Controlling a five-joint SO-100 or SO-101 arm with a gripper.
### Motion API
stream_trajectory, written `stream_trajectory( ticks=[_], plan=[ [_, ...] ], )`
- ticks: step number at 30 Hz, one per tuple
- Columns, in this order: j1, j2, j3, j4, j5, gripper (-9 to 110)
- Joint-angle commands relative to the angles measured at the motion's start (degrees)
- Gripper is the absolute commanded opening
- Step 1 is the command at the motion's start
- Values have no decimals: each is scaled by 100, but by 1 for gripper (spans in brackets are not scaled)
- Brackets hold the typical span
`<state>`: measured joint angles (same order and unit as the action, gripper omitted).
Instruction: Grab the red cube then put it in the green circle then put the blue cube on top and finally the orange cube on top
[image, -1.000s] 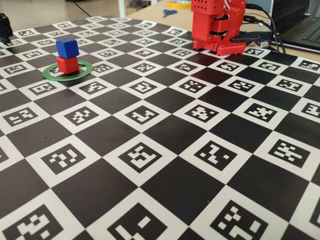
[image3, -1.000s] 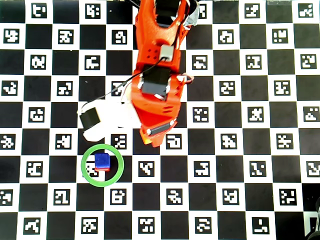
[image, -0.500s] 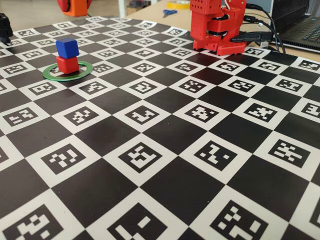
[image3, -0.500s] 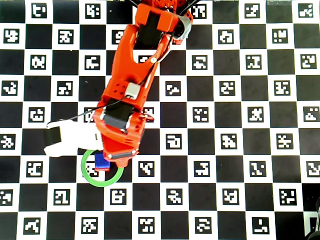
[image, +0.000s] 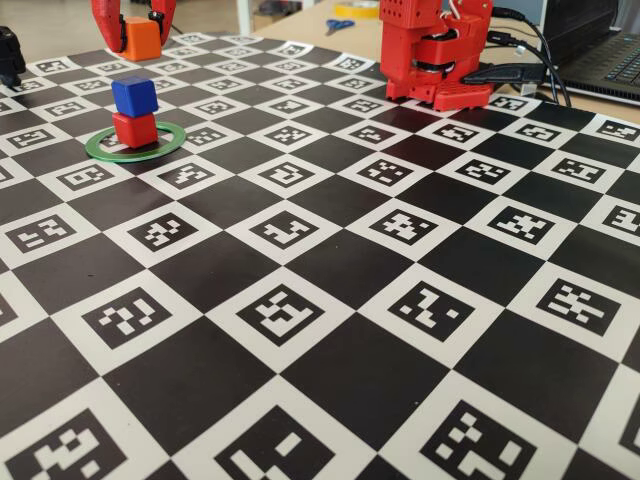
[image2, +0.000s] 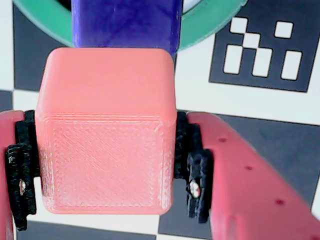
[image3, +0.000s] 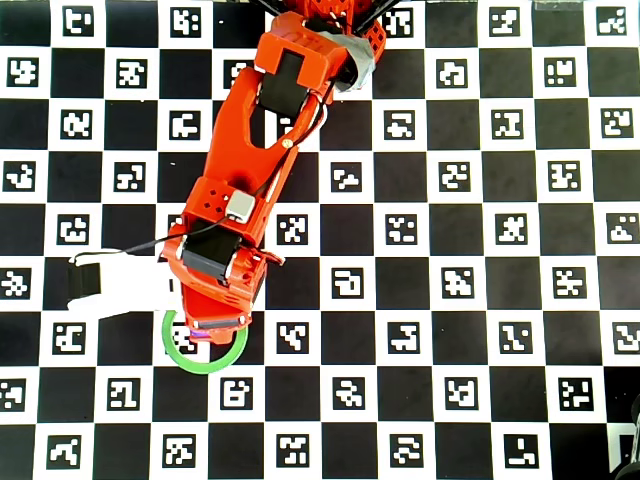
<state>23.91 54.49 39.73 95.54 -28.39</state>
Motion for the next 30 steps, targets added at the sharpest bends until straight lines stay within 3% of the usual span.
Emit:
stream_trajectory(
  ticks=[1,30],
  plan=[
    [132,167,-457,-123,18,4],
    [255,26,-97,-422,0,5]
  ],
)
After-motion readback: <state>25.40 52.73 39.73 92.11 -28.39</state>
